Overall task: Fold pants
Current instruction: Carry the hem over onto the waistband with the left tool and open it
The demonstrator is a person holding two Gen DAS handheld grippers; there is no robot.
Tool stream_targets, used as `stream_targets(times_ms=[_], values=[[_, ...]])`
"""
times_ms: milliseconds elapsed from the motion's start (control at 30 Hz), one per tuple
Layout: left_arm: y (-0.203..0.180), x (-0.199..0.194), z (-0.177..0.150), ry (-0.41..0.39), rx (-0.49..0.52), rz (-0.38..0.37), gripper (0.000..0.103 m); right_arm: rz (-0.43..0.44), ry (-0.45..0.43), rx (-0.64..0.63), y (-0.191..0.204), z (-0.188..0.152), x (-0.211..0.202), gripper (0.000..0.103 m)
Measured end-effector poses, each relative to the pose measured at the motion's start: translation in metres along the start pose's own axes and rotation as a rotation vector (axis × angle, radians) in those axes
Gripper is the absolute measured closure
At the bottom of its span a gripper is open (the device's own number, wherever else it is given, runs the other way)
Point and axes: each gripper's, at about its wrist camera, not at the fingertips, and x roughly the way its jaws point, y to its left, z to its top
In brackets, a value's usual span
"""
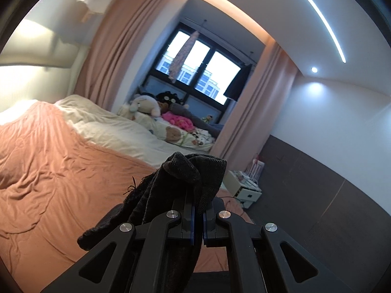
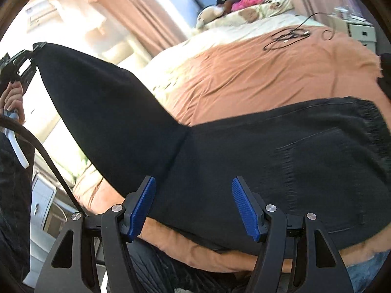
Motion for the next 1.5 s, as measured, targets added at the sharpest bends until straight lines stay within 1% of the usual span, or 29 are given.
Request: stream_targets(times_ms=[100,167,333,467,700,1000,1133,1267,1400,1467,1500], values=[[-0.024,0.014,-0.006,0.025,0.027,-0.02,0.099,0.006,-0.026,0.036,-0.016,-0.004,-0.023,0.039],[-0.039,0.024,-0.013,0.044,0.039,-0.037,0.099,-0.009,-0.049,0.041,-0.023,-0.006,-0.038,0.039],[-0.075,0.055,-0.036,0.107,0.06,-0.078,0.099,-0.03,-0.102,0.063,-0.041,-0.025,-0.07,0.039],[-0.1,0.083,-0.058,0.168,0.078,-0.103,0.099,-0.043,-0.136,0.105,-0.057,-0.037,-0.085,0.039],[-0.14,0.138,-0.097,0.273,0.101,-0.142,0.099,-0.069,-0.167,0.174,-0.085,-0.057,-0.11,0.039],[-0.179,0.178,-0.145,0.376,0.108,-0.207,0.099,-0.092,-0.184,0.252,-0.109,-0.064,-0.129,0.039],[-0.192,0.194,-0.175,0.435,0.105,-0.238,0.099,-0.097,-0.185,0.272,-0.116,-0.064,-0.132,0.039],[-0.193,0.202,-0.21,0.505,0.075,-0.271,0.099,-0.098,-0.173,0.282,-0.117,-0.069,-0.133,0.039],[-0.189,0.206,-0.253,0.585,0.044,-0.283,0.099,-0.102,-0.162,0.297,-0.115,-0.073,-0.133,0.039],[-0.19,0.206,-0.273,0.621,0.03,-0.297,0.099,-0.102,-0.161,0.304,-0.116,-0.074,-0.134,0.039],[-0.192,0.207,-0.287,0.655,0.018,-0.316,0.099,-0.101,-0.16,0.307,-0.118,-0.073,-0.134,0.039]])
